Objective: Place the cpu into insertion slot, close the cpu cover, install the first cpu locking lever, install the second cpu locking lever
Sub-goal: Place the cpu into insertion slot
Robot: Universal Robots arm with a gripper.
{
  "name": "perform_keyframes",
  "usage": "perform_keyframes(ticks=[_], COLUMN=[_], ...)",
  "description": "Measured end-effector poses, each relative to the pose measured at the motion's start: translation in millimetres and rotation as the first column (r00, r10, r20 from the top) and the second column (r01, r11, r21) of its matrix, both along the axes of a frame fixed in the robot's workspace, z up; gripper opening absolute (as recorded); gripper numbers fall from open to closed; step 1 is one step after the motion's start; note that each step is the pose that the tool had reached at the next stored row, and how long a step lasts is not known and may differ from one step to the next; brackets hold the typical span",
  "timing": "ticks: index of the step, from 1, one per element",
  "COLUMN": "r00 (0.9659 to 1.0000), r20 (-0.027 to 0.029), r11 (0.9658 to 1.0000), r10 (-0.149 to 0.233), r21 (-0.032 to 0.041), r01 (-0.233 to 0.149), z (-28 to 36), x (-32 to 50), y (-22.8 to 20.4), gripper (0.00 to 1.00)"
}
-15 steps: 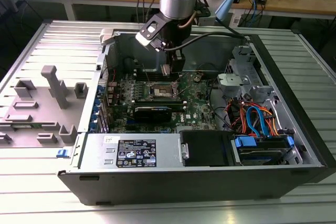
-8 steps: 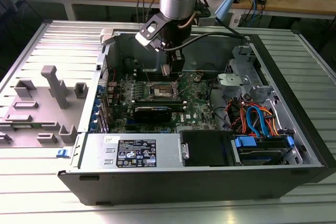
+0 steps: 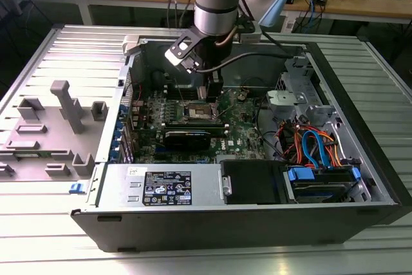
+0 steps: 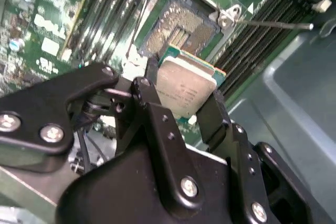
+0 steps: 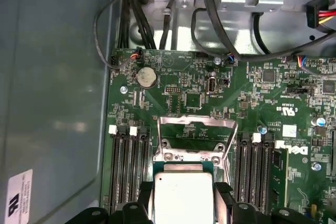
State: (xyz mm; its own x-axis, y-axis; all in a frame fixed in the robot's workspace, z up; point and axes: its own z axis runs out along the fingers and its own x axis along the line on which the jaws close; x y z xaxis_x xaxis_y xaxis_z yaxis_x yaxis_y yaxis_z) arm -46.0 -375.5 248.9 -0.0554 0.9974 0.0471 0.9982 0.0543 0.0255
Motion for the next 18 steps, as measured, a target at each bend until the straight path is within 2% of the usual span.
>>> perform_keyframes(ticks=[1, 7, 9, 12, 14, 18], r00=[1.0000, 1.0000, 1.0000, 0.9997, 0.9967, 0.9966], r20=[0.0001, 0.0000, 0.0005, 0.0006, 0.0007, 0.0007], r11=[1.0000, 1.0000, 1.0000, 0.9997, 0.9967, 0.9966], r10=[-0.007, -0.007, -0.007, -0.024, -0.081, -0.082], r21=[-0.0001, -0.0001, -0.0002, -0.0005, -0.0004, -0.0006], r01=[0.007, 0.007, 0.007, 0.024, 0.081, 0.082], z=[-4.3, -11.5, -14.8, -18.3, -24.7, -33.0], x=[-2.6, -9.9, -17.2, -18.3, -18.3, -18.4], y=[0.0, 0.3, 0.3, 0.3, 0.3, -1.3], gripper=[0.55, 0.55, 0.55, 0.55, 0.55, 0.55])
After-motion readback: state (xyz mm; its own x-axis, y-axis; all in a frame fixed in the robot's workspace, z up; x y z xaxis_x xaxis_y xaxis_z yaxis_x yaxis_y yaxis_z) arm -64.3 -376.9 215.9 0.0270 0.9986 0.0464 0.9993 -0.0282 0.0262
